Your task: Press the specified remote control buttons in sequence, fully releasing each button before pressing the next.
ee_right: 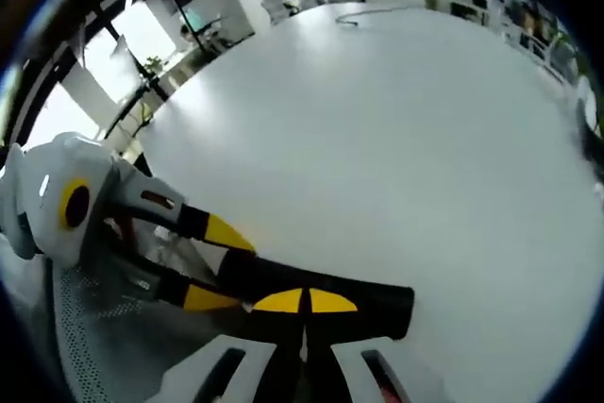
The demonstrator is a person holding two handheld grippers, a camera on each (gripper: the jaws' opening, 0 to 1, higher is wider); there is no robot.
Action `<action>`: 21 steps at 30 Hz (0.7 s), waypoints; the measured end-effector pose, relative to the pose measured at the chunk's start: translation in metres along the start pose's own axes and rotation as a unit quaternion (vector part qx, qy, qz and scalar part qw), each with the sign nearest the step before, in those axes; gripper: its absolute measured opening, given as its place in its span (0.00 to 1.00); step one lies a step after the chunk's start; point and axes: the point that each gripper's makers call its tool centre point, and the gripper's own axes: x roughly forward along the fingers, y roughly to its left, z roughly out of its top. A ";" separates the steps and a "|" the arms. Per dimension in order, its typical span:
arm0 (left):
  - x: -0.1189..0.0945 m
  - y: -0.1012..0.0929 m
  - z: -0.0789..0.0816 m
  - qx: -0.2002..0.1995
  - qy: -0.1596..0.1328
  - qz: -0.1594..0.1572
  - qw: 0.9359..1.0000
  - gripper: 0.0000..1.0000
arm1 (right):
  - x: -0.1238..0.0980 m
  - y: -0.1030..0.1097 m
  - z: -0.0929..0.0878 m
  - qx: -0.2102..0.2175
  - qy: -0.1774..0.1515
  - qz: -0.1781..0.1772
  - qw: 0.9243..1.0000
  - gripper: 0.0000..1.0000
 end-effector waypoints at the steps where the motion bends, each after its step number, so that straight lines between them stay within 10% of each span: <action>1: 0.000 0.000 0.000 0.000 0.000 0.000 1.000 0.24 | -0.001 -0.001 0.000 0.029 0.000 0.009 1.000 0.00; 21: 0.000 0.000 0.000 -0.001 -0.003 0.000 1.000 0.24 | -0.010 0.001 -0.008 0.093 0.039 0.022 0.995 0.00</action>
